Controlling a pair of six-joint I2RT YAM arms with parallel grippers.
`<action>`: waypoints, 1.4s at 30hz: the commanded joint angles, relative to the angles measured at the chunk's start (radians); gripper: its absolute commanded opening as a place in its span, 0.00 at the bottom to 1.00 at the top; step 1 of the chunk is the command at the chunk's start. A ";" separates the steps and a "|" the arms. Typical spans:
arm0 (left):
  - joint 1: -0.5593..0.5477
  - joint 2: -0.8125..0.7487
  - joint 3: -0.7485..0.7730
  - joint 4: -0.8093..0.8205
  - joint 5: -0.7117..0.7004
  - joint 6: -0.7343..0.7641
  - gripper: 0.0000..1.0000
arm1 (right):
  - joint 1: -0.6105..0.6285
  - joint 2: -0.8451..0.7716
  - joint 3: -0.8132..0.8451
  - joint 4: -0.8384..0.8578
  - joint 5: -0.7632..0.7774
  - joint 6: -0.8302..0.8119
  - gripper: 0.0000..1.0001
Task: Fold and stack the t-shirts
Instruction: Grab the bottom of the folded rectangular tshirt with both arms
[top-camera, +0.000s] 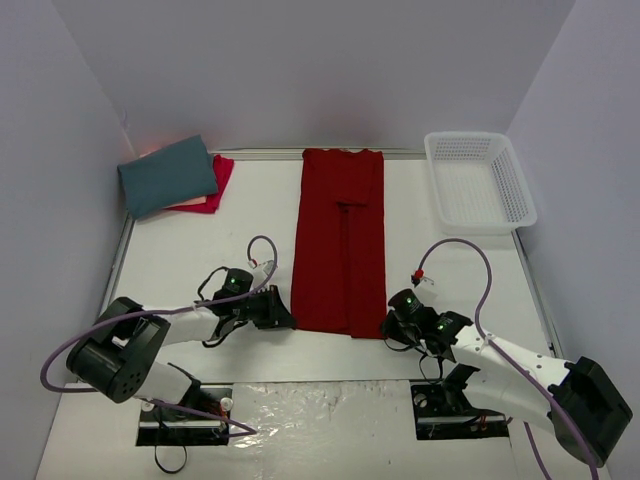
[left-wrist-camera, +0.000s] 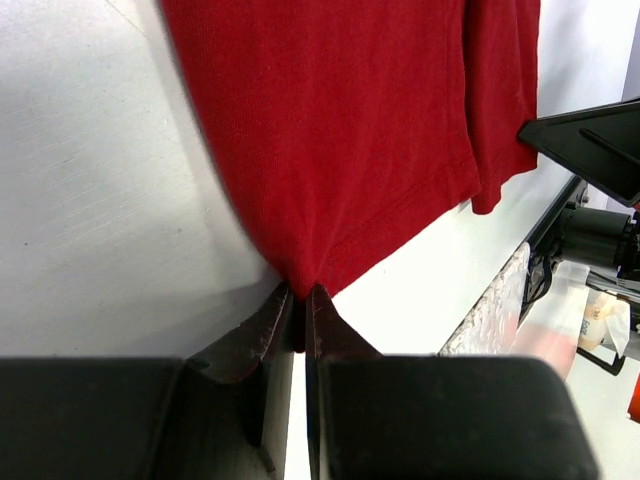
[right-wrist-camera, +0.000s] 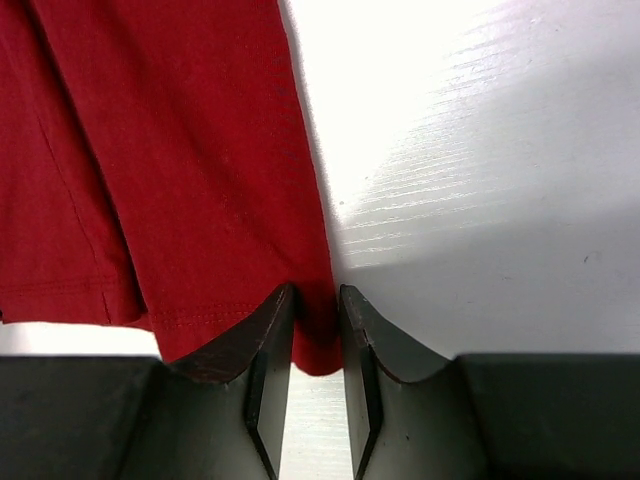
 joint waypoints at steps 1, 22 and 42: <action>0.006 -0.013 -0.001 -0.097 -0.041 0.046 0.02 | 0.016 -0.006 -0.019 -0.071 0.000 0.004 0.22; -0.002 -0.095 0.002 -0.159 -0.044 0.069 0.02 | 0.056 -0.019 0.018 -0.110 0.021 0.006 0.00; -0.051 -0.338 -0.021 -0.288 -0.101 0.017 0.02 | 0.342 -0.012 0.156 -0.251 0.179 0.185 0.00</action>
